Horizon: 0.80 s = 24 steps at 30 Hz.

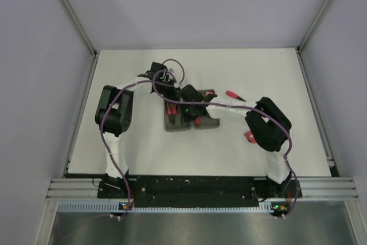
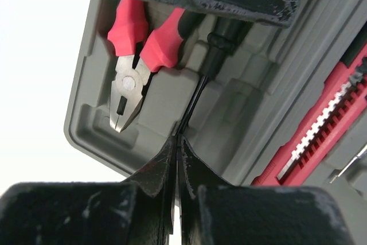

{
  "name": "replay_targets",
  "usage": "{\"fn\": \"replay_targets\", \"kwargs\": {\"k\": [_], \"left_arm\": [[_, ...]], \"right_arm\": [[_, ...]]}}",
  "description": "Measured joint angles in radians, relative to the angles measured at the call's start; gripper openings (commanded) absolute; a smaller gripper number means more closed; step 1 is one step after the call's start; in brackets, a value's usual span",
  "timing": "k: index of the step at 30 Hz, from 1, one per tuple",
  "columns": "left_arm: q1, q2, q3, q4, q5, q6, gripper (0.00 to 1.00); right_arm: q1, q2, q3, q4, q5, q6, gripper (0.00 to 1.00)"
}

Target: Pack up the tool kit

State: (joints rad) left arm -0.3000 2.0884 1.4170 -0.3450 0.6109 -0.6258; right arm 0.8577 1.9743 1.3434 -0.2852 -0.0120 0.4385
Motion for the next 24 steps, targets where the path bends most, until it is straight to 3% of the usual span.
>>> {"fn": "replay_targets", "kwargs": {"k": [14, 24], "left_arm": [[0.005, -0.023, 0.233, -0.121, -0.034, 0.012, 0.37], [0.091, -0.143, 0.153, -0.162, -0.151, 0.019, 0.41]], "right_arm": [[-0.023, -0.092, 0.128, -0.144, 0.115, 0.034, 0.05], [-0.291, -0.249, -0.041, -0.158, 0.195, 0.028, 0.25]]}}
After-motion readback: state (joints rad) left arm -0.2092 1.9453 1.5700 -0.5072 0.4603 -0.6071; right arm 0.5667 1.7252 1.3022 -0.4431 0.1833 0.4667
